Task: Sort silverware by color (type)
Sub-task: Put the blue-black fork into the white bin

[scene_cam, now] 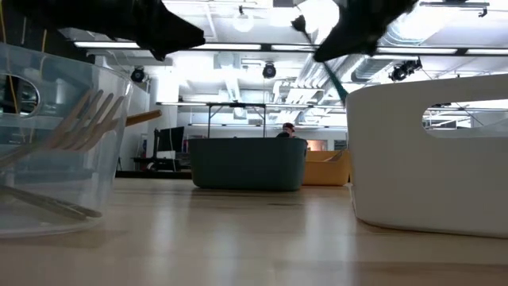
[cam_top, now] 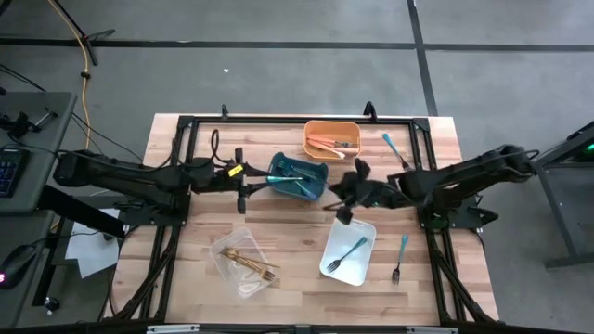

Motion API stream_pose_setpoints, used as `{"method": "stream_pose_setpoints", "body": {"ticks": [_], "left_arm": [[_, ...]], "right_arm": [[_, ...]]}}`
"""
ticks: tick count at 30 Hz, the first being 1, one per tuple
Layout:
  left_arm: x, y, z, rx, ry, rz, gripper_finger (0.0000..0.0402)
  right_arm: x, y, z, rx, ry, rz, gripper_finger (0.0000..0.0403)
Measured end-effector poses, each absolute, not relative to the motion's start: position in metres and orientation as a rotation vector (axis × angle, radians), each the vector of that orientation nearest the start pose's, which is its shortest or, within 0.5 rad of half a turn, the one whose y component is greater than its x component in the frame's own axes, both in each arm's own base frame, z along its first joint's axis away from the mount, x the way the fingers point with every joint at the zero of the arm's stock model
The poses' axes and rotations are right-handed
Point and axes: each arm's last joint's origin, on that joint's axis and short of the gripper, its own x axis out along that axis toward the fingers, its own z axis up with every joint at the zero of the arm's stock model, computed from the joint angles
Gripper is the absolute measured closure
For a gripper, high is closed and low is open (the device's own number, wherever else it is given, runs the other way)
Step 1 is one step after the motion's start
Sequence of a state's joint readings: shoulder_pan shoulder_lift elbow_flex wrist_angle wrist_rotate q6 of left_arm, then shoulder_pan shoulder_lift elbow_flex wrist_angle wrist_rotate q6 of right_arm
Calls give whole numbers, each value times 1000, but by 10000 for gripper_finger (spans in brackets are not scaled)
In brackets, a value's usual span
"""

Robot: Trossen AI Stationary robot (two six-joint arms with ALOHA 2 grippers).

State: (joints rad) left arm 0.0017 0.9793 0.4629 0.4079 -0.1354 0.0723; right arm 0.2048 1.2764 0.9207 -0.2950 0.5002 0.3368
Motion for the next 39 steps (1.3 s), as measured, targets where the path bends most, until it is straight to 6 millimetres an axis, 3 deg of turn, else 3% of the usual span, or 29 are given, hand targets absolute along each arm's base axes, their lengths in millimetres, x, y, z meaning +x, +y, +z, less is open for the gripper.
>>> {"method": "stream_pose_setpoints", "body": {"ticks": [6, 10, 16, 20, 28, 34, 39], "left_arm": [[208, 5, 243, 73, 135, 165, 286], [209, 5, 240, 76, 155, 167, 286], [209, 5, 239, 76, 164, 168, 286], [209, 5, 239, 73, 165, 168, 286], [209, 5, 239, 70, 168, 168, 286], [209, 5, 239, 70, 168, 168, 286], [209, 5, 238, 70, 174, 168, 286]], "right_arm": [[247, 60, 275, 213, 556, -408, 402], [244, 76, 273, 281, 598, -284, 402], [235, 111, 267, 51, 682, -9, 402], [229, 123, 262, -41, 739, 124, 402], [221, 117, 249, -184, 910, 196, 402], [228, 111, 244, -204, 938, 270, 400], [234, 116, 229, -247, 1012, 387, 400]]}}
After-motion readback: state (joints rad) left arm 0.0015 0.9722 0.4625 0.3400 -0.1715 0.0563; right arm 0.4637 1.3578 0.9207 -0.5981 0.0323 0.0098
